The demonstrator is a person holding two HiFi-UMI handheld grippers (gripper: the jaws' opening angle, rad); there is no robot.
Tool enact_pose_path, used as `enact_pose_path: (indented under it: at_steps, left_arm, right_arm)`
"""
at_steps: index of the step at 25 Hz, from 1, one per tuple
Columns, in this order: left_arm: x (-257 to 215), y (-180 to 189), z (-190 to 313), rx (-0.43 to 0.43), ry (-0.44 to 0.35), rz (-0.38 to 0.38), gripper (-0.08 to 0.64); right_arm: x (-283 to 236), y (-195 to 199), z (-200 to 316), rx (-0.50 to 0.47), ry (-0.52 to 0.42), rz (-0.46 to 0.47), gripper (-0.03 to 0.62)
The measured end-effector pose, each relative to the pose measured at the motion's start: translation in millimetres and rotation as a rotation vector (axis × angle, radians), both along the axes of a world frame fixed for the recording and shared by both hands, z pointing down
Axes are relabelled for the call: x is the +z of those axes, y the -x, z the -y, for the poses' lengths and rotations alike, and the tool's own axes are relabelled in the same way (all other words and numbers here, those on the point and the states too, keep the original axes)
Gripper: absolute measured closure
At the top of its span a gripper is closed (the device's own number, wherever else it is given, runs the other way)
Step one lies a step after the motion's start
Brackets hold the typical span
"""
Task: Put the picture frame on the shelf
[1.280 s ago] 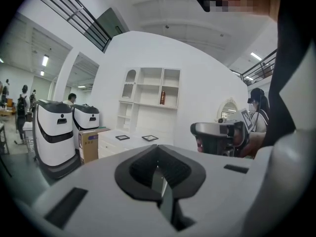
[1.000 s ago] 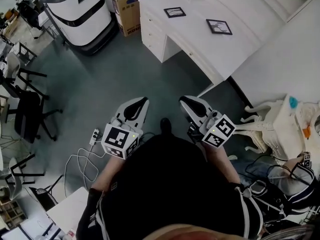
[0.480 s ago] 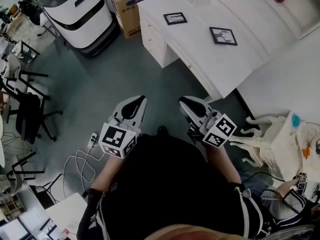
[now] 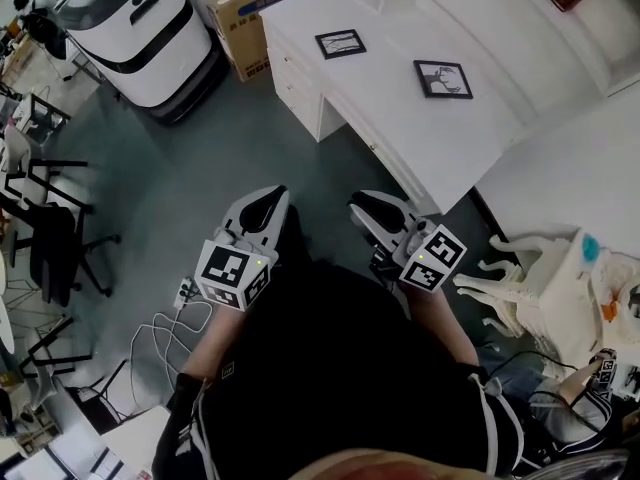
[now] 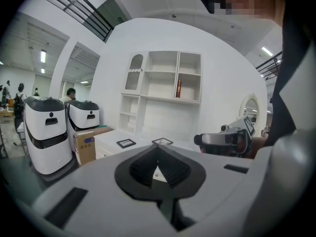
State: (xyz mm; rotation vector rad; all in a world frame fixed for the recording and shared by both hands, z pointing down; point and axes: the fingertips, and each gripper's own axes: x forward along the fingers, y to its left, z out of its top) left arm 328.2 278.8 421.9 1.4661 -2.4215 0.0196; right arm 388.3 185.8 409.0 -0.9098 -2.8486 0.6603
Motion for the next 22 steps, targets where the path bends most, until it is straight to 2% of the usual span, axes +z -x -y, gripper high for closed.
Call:
enact_pose_path:
  at_steps: [4, 9, 18, 22]
  left_arm:
    - [3, 47, 17, 0.026, -0.002, 0.001, 0.552]
    - [1, 123, 34, 0.066, -0.001, -0.002, 0.552]
    - [-4, 265, 59, 0.200, 0.017, -0.007, 0.552]
    - [-3, 305, 70, 0.286, 0.026, -0.011, 0.552]
  right_arm:
    - [6, 48, 17, 0.032, -0.006, -0.023, 0.528]
    - [8, 121, 35, 0.084, -0.003, -0.047, 0.528]
    - [7, 250, 58, 0.223, 0.013, -0.095, 0.528]
    - [9, 288, 68, 0.294, 0.013, -0.113, 0.528]
